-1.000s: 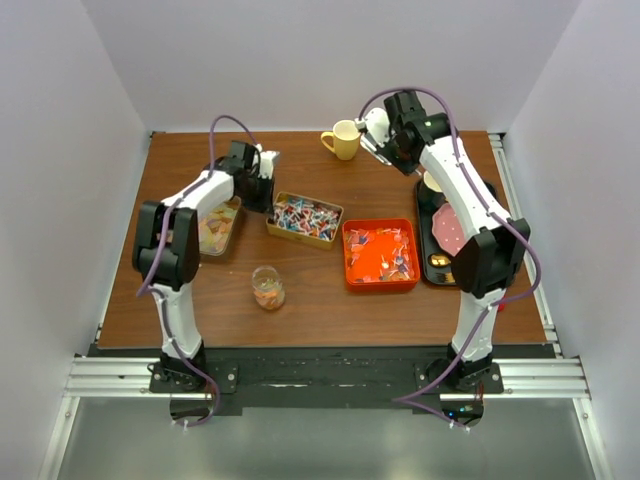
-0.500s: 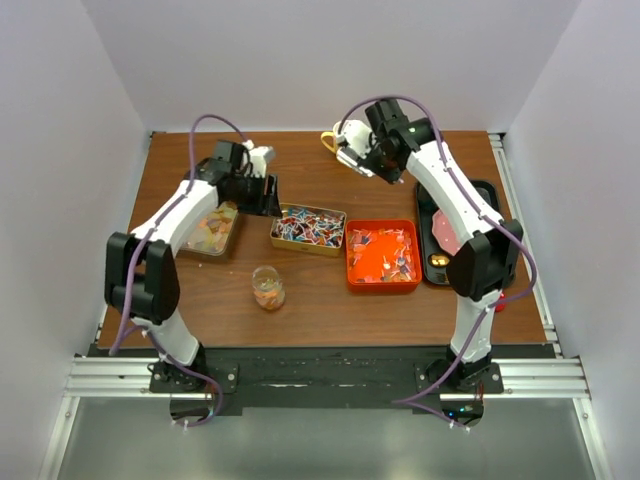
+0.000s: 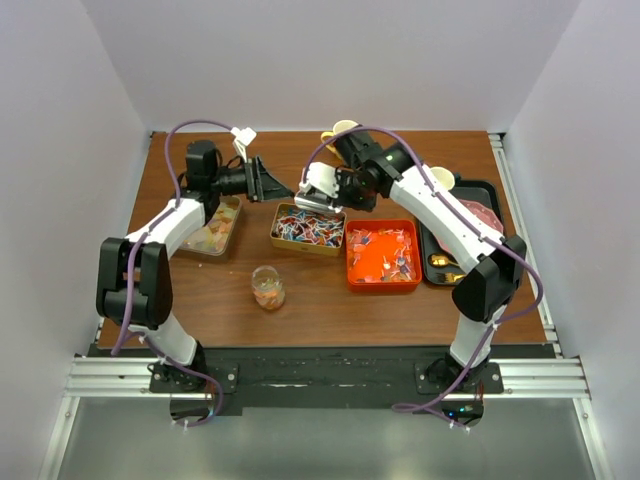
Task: Pack the candies
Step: Move the storage box to the center of the board, then scoop the fake candies from the storage box.
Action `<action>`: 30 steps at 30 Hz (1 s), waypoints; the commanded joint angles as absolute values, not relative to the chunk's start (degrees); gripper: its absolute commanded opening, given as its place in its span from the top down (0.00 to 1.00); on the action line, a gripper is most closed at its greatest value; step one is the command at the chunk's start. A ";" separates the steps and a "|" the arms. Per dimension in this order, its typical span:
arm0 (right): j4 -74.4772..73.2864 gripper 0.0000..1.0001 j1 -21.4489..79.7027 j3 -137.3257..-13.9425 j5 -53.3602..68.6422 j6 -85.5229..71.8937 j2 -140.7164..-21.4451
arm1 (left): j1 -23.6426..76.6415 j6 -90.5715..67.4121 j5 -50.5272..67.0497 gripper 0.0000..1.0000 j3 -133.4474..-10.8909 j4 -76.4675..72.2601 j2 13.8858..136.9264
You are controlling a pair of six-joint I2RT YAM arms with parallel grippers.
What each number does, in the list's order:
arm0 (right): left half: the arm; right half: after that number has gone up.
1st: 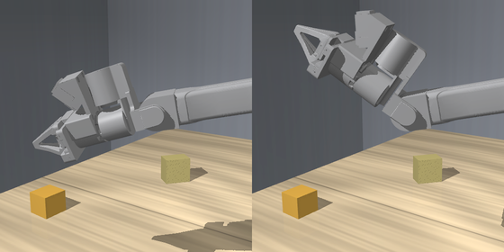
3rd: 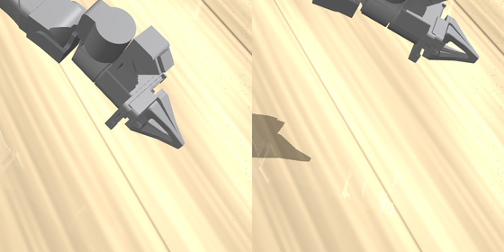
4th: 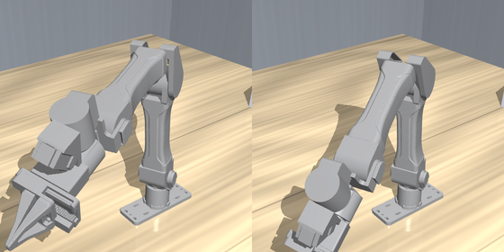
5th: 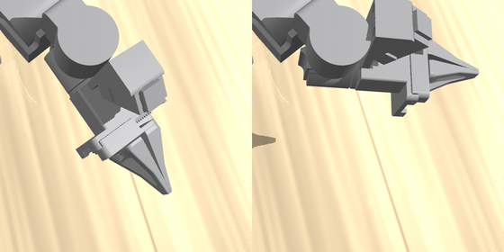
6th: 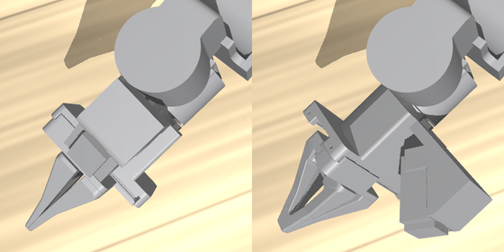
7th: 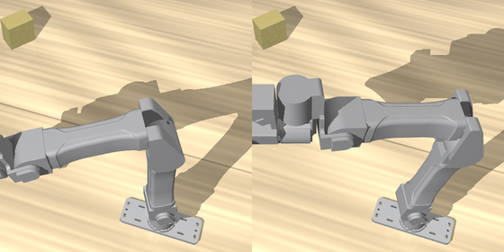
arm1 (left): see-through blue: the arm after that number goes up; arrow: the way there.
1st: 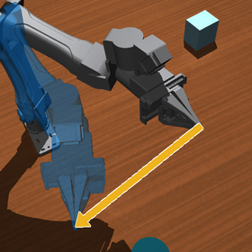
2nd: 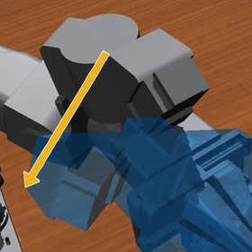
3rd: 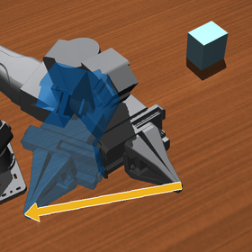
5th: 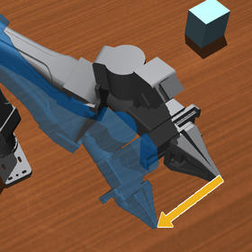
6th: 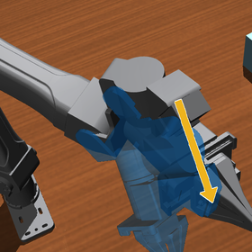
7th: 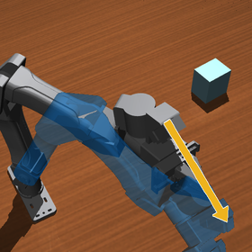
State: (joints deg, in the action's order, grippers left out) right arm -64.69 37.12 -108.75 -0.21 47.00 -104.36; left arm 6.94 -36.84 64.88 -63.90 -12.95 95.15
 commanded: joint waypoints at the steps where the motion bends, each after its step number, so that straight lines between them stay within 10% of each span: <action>1: -63.90 1.00 38.67 -111.79 0.09 49.39 -103.44 | 6.94 -43.33 68.82 0.44 -63.11 -23.56 94.74; 12: -62.75 1.00 42.36 -115.31 -1.85 48.52 -105.55 | 7.03 -39.46 68.03 0.59 -62.40 -17.67 94.83; 22: -60.47 1.00 42.02 -112.95 -1.67 47.11 -105.38 | 6.94 -43.50 71.45 1.00 -61.44 -23.63 96.50; 30: -64.07 0.64 32.18 -113.20 23.06 43.78 -103.27 | 6.86 -40.87 72.33 1.00 -61.52 -24.17 97.47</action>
State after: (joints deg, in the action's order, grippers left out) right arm -63.29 37.89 -111.92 7.86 46.76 -106.43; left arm 6.87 -40.97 68.71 -61.21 -21.45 97.51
